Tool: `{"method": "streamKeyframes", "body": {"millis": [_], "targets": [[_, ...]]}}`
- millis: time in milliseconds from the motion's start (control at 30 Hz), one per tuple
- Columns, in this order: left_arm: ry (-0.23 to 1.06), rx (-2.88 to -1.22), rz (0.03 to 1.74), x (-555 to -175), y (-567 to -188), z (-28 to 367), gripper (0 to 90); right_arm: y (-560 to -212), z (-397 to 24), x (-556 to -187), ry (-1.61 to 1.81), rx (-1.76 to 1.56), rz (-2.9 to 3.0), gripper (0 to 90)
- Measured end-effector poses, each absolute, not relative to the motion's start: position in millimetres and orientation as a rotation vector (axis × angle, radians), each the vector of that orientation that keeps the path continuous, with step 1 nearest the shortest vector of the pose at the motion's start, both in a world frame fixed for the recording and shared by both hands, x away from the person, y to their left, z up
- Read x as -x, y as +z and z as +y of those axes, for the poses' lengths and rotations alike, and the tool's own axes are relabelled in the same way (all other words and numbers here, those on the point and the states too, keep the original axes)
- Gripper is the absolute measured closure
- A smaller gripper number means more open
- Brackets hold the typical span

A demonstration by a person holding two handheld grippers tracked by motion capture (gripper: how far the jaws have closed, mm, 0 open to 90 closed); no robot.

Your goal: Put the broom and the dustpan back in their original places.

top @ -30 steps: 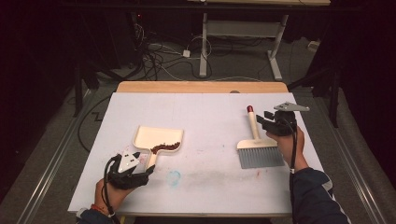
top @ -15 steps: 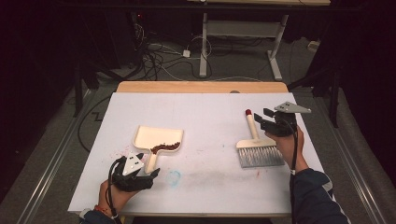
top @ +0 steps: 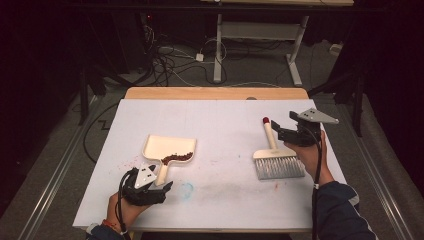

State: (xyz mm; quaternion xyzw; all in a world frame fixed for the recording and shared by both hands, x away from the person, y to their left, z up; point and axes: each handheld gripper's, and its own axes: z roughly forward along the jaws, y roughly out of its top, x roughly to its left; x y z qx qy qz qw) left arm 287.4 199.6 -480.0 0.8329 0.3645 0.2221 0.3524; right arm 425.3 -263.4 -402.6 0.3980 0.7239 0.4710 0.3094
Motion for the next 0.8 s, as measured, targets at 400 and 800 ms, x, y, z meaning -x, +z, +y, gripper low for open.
{"method": "streamKeyframes", "body": {"millis": [400,800], "targets": [[0.568,-2.162,0.905,-286,-481,197,21.6,-397,-257,-418,1.236,-1.002,1.898,18.0],[0.566,-2.171,0.887,-285,-480,196,21.6,-389,-254,-401,1.257,-0.938,1.917,19.7]]}}
